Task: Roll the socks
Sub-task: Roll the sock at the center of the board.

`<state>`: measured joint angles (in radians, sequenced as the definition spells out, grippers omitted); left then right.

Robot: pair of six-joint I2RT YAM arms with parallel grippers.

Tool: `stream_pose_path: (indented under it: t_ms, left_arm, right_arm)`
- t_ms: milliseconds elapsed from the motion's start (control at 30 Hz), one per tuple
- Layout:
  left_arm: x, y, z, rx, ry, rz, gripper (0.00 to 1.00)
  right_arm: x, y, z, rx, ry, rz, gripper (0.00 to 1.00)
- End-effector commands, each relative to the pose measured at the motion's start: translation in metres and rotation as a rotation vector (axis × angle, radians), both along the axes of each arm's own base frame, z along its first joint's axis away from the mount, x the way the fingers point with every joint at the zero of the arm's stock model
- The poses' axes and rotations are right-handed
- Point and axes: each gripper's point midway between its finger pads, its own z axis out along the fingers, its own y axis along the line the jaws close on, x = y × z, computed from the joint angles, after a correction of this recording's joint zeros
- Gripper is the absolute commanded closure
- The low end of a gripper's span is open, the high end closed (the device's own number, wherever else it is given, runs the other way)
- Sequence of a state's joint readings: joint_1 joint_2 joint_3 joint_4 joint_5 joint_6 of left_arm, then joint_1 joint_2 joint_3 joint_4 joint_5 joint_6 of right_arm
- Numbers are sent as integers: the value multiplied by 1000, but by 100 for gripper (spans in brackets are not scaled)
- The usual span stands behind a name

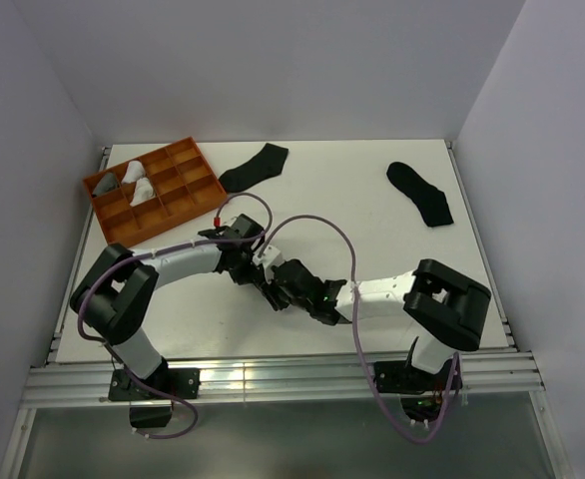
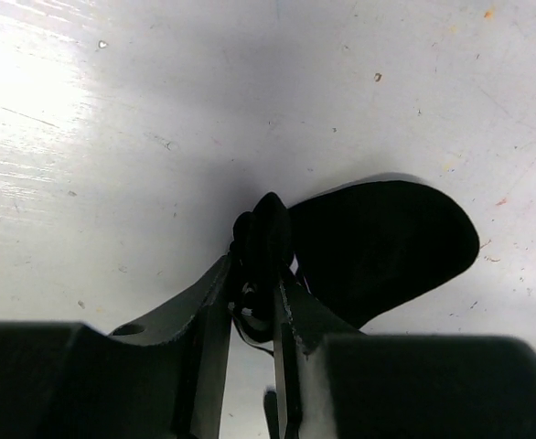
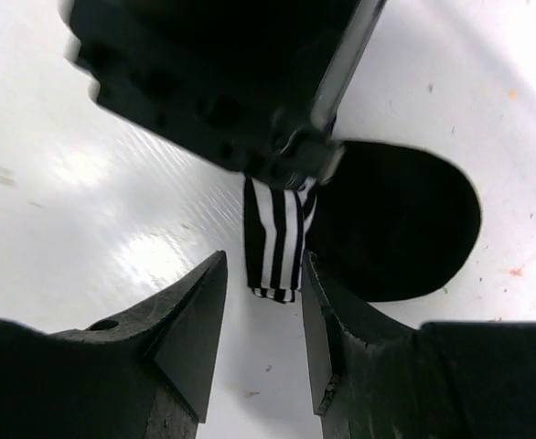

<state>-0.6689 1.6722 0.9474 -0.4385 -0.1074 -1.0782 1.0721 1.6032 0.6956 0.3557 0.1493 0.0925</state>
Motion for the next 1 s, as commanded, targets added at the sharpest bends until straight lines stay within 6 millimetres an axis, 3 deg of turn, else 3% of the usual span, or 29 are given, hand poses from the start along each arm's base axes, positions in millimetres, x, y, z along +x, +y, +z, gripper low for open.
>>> stream_pose_path:
  t_ms: [0, 267, 500, 600, 633, 667, 700, 967]
  left_arm:
    - [-13, 5, -15, 46, 70, -38, 72]
    - [-13, 4, -17, 47, 80, -47, 72]
    - [-20, 7, -23, 42, 97, -46, 72]
    - [-22, 8, -22, 40, 94, -44, 71]
    - [-20, 6, -19, 30, 79, -42, 71]
    - [-19, 6, -17, 22, 69, -39, 70]
    - [-18, 7, -11, 9, 48, -32, 66]
    - [1, 20, 36, -94, -127, 116, 40]
  right_arm:
    - [13, 3, -4, -68, -100, -39, 55]
    - [9, 10, -25, -127, -111, -25, 63]
    - [7, 14, -24, -124, -119, -21, 63]
    - [5, 16, -23, -118, -112, -7, 79]
    - [3, 17, -24, -114, -101, 1, 91]
    - [2, 17, -24, -111, -91, 5, 96]
    - [-2, 18, -27, -106, -68, 24, 100]
    - [-17, 22, -20, 59, 174, 135, 100]
